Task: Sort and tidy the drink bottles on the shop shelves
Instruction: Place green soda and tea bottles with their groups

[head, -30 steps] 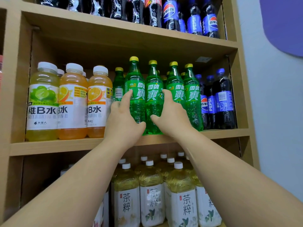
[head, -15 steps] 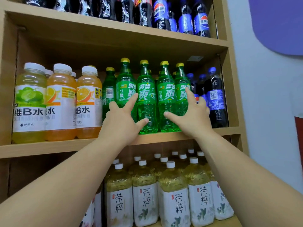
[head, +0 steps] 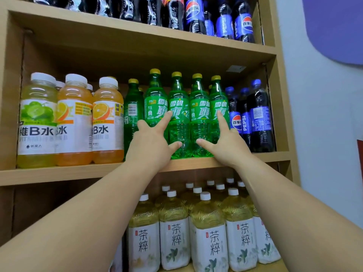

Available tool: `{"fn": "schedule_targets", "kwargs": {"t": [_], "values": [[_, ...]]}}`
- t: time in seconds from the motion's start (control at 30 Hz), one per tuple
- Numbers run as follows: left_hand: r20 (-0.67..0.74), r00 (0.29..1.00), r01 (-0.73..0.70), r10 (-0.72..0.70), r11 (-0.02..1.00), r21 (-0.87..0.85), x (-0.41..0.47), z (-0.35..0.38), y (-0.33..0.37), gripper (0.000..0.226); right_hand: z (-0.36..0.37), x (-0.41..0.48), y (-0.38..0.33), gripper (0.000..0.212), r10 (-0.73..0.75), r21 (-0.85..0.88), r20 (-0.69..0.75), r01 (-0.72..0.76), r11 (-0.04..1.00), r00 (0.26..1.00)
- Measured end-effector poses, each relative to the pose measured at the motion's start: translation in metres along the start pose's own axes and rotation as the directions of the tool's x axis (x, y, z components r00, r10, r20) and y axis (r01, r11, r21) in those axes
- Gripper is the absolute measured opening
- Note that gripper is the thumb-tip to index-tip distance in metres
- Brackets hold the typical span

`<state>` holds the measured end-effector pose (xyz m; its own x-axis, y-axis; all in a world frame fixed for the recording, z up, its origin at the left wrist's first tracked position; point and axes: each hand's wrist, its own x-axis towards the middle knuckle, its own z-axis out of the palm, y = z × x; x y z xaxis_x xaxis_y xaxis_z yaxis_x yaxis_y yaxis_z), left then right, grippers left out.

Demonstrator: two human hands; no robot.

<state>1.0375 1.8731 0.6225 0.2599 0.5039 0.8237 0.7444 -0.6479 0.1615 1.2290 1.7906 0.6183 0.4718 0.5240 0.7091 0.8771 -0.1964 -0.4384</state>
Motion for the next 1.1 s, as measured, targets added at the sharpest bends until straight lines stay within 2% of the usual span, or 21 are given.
{"fn": "schedule_targets", "kwargs": {"t": [0.1,0.17,0.23,0.3,0.4,0.47,0.53,0.6,0.67,0.8,0.97,1.1], "values": [[0.044,0.999,0.003,-0.003,1.000,-0.009,-0.006,-0.003,0.000,0.086,0.003,-0.003,0.001,0.105,0.023,0.030,0.014,-0.023,0.999,1.000],[0.052,0.999,0.002,-0.001,1.000,-0.026,-0.015,-0.011,-0.003,0.083,0.005,-0.009,-0.002,0.098,0.008,0.100,-0.072,-0.001,0.995,0.997],[-0.013,0.998,-0.062,0.061,0.996,-0.065,-0.028,-0.021,-0.011,0.079,0.005,-0.019,-0.016,0.086,-0.101,0.139,-0.266,0.142,0.980,0.959],[-0.150,0.969,-0.211,0.195,0.972,-0.099,-0.043,-0.034,-0.024,0.071,0.005,-0.033,-0.041,0.071,-0.239,0.162,-0.435,0.337,0.928,0.868],[-0.374,0.861,-0.384,0.345,0.923,-0.033,-0.056,-0.059,-0.050,0.050,0.010,-0.052,-0.094,0.054,-0.378,0.251,-0.506,0.552,0.796,0.775],[-0.483,0.815,-0.365,0.321,0.931,0.003,-0.056,-0.078,-0.073,0.042,0.017,-0.061,-0.128,0.047,-0.422,0.369,-0.447,0.592,0.717,0.789],[-0.521,0.832,-0.240,0.191,0.970,-0.028,-0.052,-0.099,-0.097,0.040,0.026,-0.065,-0.157,0.048,-0.442,0.479,-0.325,0.548,0.685,0.836],[-0.483,0.875,-0.068,0.020,0.994,-0.082,-0.045,-0.119,-0.121,0.042,0.035,-0.065,-0.178,0.058,-0.431,0.556,-0.184,0.455,0.695,0.883],[-0.407,0.911,0.036,-0.067,0.996,-0.083,-0.041,-0.135,-0.139,0.047,0.046,-0.063,-0.190,0.068,-0.396,0.606,-0.106,0.375,0.701,0.912],[-0.198,0.975,0.069,-0.100,0.985,-0.158,-0.039,-0.155,-0.151,0.055,0.062,-0.059,-0.199,0.082,-0.331,0.693,0.019,0.226,0.685,0.944],[0.094,0.989,0.129,-0.111,0.968,-0.217,-0.040,-0.153,-0.155,0.070,0.065,-0.052,-0.199,0.095,-0.347,0.657,0.092,0.205,0.726,0.933],[0.022,0.994,0.108,-0.107,0.932,-0.346,-0.036,-0.143,-0.149,0.070,0.068,-0.051,-0.196,0.100,-0.364,0.653,0.106,0.211,0.727,0.925]]}}
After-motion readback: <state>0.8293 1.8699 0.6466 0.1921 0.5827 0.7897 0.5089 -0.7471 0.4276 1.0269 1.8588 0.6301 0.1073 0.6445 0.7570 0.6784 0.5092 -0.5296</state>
